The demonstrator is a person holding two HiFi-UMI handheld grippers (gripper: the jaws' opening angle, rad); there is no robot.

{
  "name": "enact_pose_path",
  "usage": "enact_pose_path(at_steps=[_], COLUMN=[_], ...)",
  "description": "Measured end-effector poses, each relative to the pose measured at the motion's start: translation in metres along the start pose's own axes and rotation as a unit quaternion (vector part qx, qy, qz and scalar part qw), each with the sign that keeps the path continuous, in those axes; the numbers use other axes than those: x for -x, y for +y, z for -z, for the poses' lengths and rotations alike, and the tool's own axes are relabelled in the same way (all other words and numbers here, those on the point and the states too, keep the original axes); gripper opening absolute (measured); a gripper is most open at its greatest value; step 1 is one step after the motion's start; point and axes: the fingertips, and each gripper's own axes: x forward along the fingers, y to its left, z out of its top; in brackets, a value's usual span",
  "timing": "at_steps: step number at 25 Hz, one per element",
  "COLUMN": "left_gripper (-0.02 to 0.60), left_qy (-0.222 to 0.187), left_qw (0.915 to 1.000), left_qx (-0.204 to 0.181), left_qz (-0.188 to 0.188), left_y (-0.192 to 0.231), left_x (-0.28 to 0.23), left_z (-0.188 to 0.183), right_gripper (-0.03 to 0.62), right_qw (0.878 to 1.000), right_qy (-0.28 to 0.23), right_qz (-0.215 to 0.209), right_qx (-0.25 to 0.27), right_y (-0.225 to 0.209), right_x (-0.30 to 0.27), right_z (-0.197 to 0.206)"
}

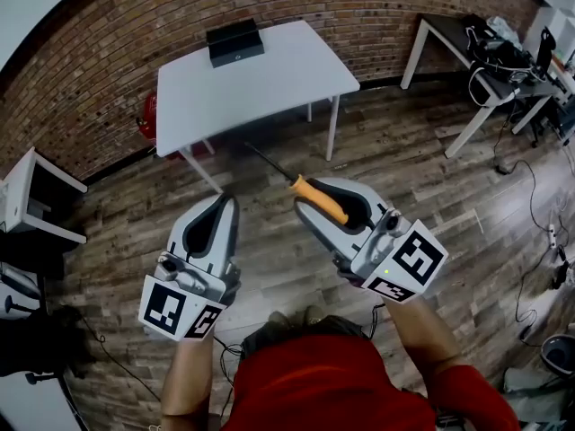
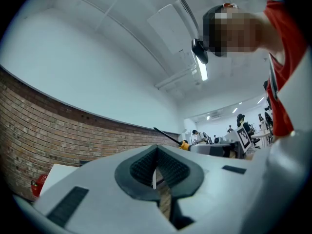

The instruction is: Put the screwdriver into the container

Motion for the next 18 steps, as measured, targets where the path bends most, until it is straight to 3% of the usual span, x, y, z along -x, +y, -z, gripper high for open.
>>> enact_pose_path(at_steps=[10,18], left_gripper=[0.012,0.012], left_qy=[0.009,0.006], left_qw=[0.9999,0.9999], left_qx=[-0.009,-0.008], left_qz=[-0.007,-0.008], left_y=[-0.014,0.018], left_x=[-0.02,-0.035], left_z=[0.006,0.012], right_gripper=[0.115,0.115], right_qw=[1.0,1.0], right_qy=[0.008,0.014], right_qz=[-0.015,-0.016], right_qx=[-0.003,0.008], right_y=[-0.02,-0.039], right_x=[0.011,-0.012], right_z=[0.003,0.007])
